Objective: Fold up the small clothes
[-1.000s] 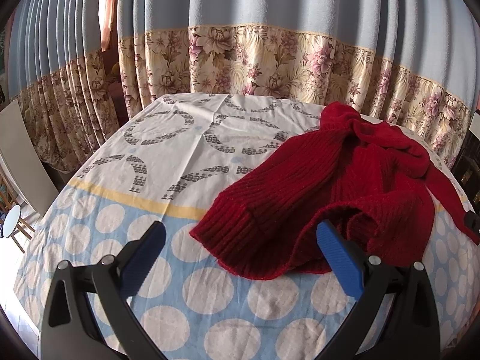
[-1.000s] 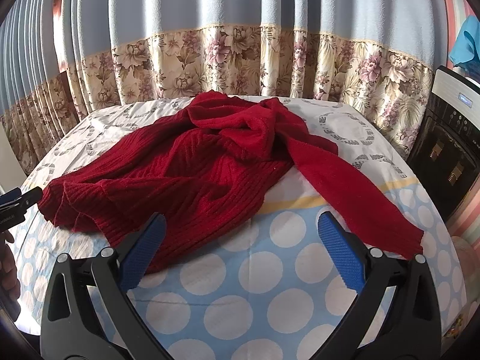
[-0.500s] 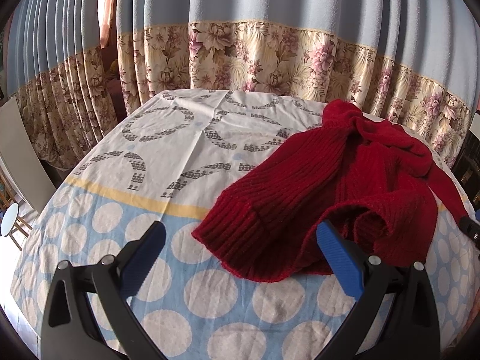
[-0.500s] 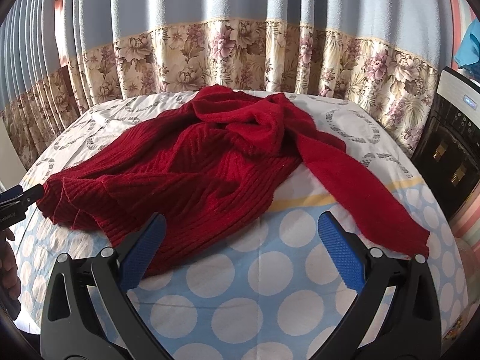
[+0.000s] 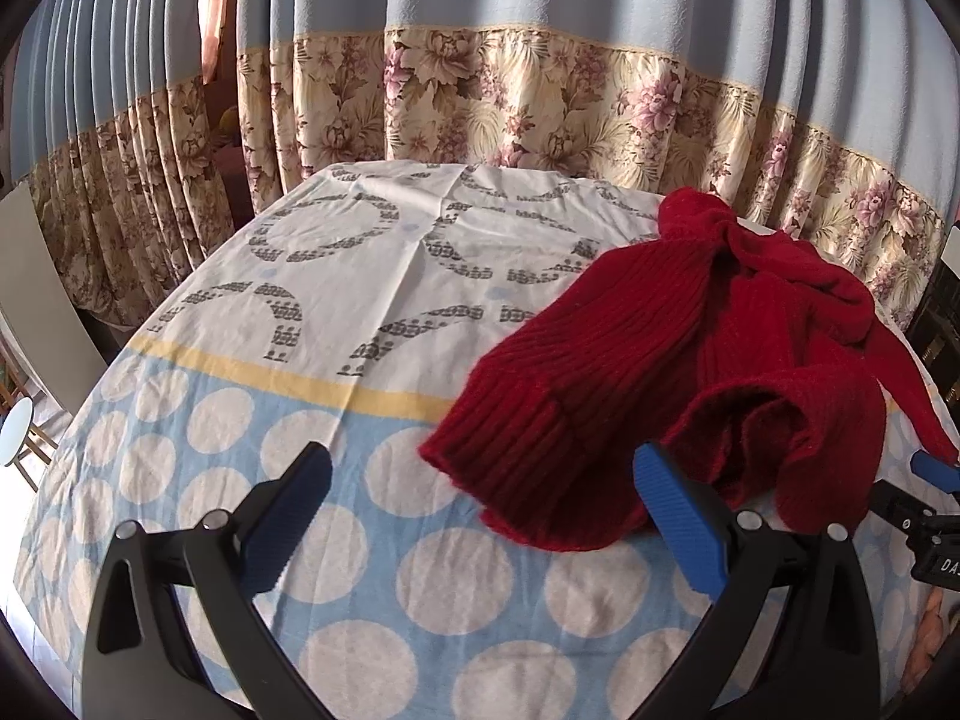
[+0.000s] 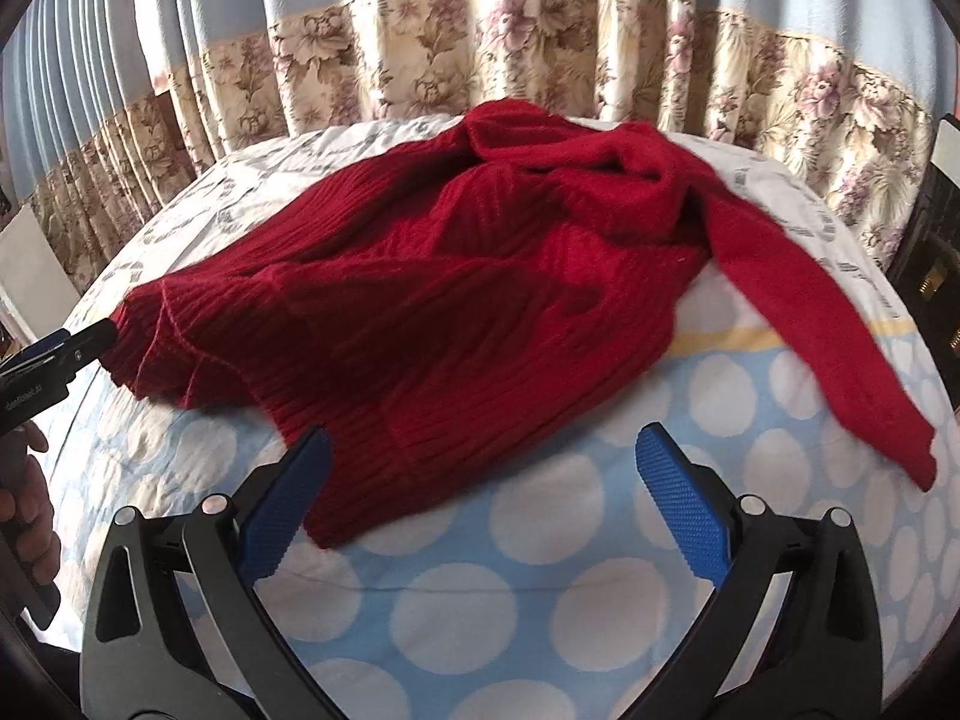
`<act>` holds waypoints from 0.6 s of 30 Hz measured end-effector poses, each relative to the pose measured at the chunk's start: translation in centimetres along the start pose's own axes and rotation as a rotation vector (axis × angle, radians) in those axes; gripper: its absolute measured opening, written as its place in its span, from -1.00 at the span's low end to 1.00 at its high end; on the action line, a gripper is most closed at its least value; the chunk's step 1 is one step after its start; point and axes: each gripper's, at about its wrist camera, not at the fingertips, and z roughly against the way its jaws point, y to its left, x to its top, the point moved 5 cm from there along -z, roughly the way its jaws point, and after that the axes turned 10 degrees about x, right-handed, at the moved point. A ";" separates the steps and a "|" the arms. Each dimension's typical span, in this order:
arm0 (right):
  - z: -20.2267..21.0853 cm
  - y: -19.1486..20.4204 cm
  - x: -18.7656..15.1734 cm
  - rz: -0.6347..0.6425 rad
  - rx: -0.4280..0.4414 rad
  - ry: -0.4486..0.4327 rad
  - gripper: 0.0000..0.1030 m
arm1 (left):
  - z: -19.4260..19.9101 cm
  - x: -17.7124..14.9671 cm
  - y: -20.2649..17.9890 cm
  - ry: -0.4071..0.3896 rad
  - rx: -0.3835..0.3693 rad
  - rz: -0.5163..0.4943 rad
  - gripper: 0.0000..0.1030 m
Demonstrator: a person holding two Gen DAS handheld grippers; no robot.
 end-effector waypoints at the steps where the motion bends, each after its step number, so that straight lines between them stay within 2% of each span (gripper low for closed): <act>1: -0.3 0.2 -0.1 -0.003 0.005 0.008 0.94 | -0.1 0.0 0.1 0.001 0.000 0.001 0.96; 8: -2.5 1.3 -0.5 -0.015 0.032 0.064 0.94 | -0.8 -0.2 1.2 0.018 -0.011 -0.003 0.96; 9: -2.7 1.5 -0.6 -0.016 0.043 0.077 0.74 | -0.8 -0.3 1.2 0.020 -0.013 -0.007 0.96; 10: -3.2 1.6 -0.7 -0.013 0.047 0.097 0.34 | -0.8 -0.3 1.1 0.020 -0.013 -0.008 0.96; 11: -3.4 1.7 -0.8 -0.001 0.037 0.099 0.29 | -0.9 -0.3 1.0 0.021 -0.012 -0.010 0.96; 12: -3.4 1.9 -0.8 0.010 0.037 0.096 0.16 | -0.9 -0.4 1.0 0.023 -0.014 -0.011 0.96; 13: -3.3 2.0 -0.6 0.022 0.045 0.094 -0.16 | -0.9 -0.4 1.0 0.024 -0.014 -0.009 0.96; 15: -2.7 1.9 -0.3 0.019 0.049 0.078 -0.55 | -0.9 -0.4 1.0 0.026 -0.014 -0.007 0.96; 18: -1.4 1.5 0.3 0.008 0.085 0.039 -0.63 | -0.9 -0.4 1.0 0.021 -0.007 -0.009 0.96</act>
